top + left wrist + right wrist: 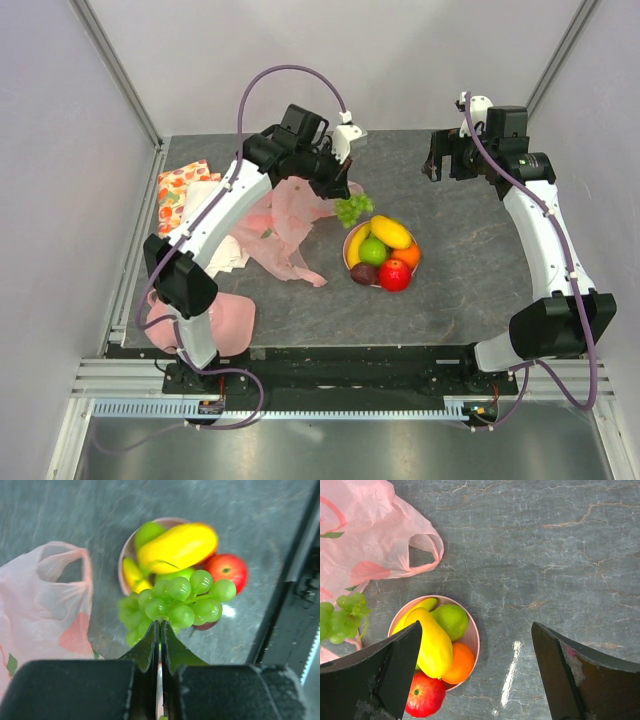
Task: Take the fake fruits out of the plastic bag
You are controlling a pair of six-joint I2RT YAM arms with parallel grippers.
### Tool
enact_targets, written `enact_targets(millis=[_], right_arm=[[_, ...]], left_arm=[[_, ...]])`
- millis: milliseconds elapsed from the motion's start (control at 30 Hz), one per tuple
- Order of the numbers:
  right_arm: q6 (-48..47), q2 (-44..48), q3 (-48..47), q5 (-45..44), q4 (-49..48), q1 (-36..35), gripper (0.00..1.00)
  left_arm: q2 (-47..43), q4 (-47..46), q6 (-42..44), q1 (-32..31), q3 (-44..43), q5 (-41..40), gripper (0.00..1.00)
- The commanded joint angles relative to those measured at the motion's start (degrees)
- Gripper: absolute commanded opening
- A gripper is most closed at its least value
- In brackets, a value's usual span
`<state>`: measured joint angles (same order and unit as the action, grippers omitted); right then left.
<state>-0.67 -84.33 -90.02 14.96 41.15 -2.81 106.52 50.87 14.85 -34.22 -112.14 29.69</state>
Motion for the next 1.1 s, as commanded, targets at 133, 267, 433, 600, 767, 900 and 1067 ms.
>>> enact_targets(millis=[133, 267, 433, 600, 767, 900, 1067], right_arm=[[-0.3, 2.2, -0.3, -0.6, -1.7, 1.0, 0.98], [-0.3, 2.9, 0.0, -1.0, -1.6, 1.7, 0.98], [-0.2, 4.0, 1.2, -0.8, -1.3, 2.5, 0.98], [0.1, 4.6, 2.0, -0.7, -1.2, 2.6, 0.98], [0.1, 4.5, 2.1, -0.5, -1.2, 4.5, 0.98], [0.1, 4.6, 2.0, -0.5, -1.2, 4.7, 0.98], [0.2, 4.8, 2.5, -0.5, -1.3, 5.2, 0.98]], left_arm=[[-2.4, 0.1, 4.7, -5.8, -3.8, 7.7, 0.02], [-1.6, -0.4, 5.1, -8.0, -2.8, 5.8, 0.02], [-1.6, -3.2, 3.5, -9.5, -0.7, 3.2, 0.02], [-1.8, -4.7, 2.6, -10.0, -0.8, 4.2, 0.02], [-1.3, -5.4, 1.5, -11.1, -0.9, 3.7, 0.02], [-1.5, -5.6, 0.1, -11.2, -0.2, 1.7, 0.02], [-2.8, -6.4, -1.0, -11.2, 1.7, -0.9, 0.02]])
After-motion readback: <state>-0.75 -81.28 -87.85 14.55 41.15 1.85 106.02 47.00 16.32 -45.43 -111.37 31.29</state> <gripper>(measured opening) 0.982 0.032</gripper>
